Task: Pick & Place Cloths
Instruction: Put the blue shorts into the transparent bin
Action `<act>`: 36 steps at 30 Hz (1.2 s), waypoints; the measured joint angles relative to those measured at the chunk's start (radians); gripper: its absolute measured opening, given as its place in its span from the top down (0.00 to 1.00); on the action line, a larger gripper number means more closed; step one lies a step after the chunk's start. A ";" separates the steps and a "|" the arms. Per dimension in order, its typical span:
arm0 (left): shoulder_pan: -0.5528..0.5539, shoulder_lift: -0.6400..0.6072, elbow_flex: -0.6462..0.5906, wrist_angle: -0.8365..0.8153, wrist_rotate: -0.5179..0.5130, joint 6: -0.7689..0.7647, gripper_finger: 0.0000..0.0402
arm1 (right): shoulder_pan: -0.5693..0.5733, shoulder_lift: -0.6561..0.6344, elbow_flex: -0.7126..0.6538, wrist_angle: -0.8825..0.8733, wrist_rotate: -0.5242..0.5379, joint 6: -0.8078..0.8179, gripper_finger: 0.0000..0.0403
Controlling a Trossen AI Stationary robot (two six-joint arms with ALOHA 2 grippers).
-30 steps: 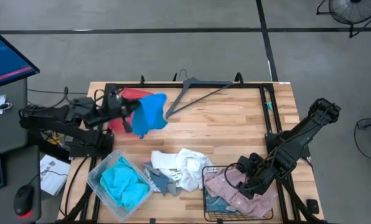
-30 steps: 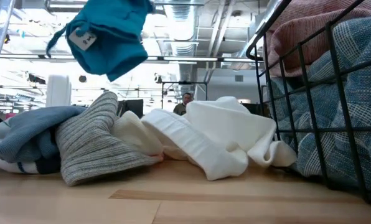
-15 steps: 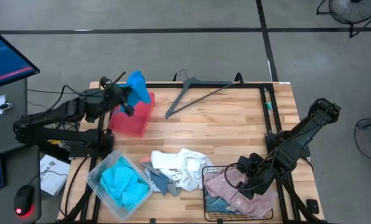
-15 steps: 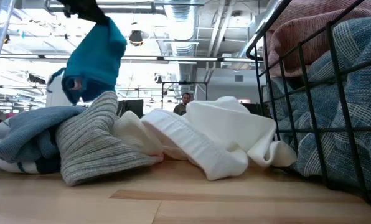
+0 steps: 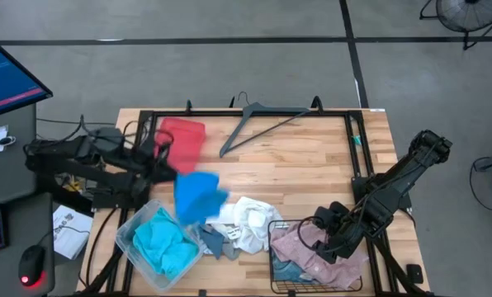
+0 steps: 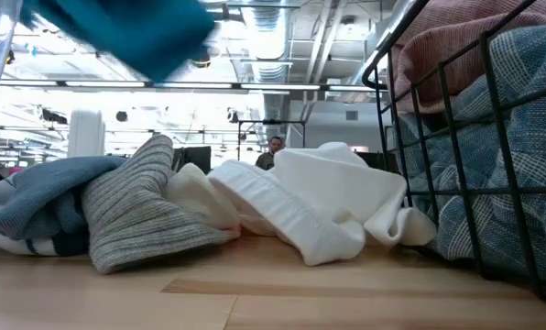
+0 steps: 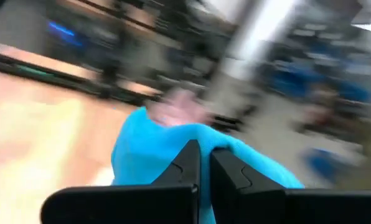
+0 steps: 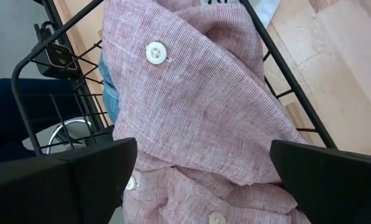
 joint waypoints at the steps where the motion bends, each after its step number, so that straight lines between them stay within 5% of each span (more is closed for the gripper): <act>1: -0.032 0.000 0.000 -0.002 0.043 -0.039 1.00 | 0.000 0.000 0.000 0.000 0.000 0.000 0.10; 7: -0.245 0.002 0.000 -0.004 0.148 -0.251 1.00 | 0.000 0.000 0.000 0.000 0.044 0.000 0.10; 17: -0.577 0.065 -0.039 -0.016 -0.124 -0.405 1.00 | 0.000 0.000 0.000 0.001 0.082 0.008 0.10; 29: -0.790 0.171 -0.150 -0.239 -0.159 -0.794 1.00 | 0.000 0.000 0.000 0.001 0.082 0.007 0.10; 36: -0.809 0.186 -0.214 -0.329 -0.271 -0.910 1.00 | 0.000 0.000 0.000 0.001 0.097 0.008 0.10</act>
